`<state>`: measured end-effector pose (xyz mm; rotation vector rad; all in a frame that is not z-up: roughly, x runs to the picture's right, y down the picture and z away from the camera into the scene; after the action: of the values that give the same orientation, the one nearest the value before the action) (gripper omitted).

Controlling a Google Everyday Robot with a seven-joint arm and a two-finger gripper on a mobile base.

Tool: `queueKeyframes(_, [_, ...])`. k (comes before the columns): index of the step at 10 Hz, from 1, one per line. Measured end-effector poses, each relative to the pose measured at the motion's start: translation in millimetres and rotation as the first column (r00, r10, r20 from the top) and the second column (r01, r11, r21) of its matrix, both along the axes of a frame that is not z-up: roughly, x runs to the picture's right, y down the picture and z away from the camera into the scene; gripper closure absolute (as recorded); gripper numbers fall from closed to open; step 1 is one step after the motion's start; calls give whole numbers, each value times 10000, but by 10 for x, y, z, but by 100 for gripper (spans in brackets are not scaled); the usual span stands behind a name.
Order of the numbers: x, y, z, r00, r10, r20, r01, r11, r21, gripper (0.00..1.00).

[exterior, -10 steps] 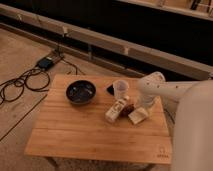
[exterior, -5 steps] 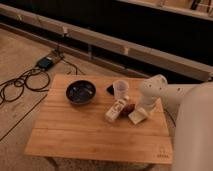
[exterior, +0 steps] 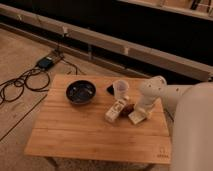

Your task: Place the white sponge in the ceramic bowl

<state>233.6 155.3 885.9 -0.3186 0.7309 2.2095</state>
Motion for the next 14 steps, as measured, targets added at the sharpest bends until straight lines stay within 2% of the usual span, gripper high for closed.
queueKeyframes(3, [-9, 38, 53, 10000, 33, 82, -32, 9999, -118, 35])
queueKeyframes(4, [-15, 52, 59, 9999, 58, 113, -57, 9999, -162, 39])
queueKeyframes(6, [-34, 54, 62, 9997, 139, 184, -136, 9997, -187, 56])
queueKeyframes(7, [-39, 53, 52, 9996, 195, 215, -191, 9996, -186, 69])
queueKeyframes(10, [-51, -15, -11, 9992, 297, 269, -297, 9996, -23, 95])
queueKeyframes(11, [-53, -95, -74, 9993, 266, 278, -271, 9995, 177, 100])
queueKeyframes(12, [-47, -138, -109, 9995, 187, 257, -195, 9994, 282, 100])
queueKeyframes(14, [-54, -342, -247, 9987, -484, 164, 472, 9967, 667, 100])
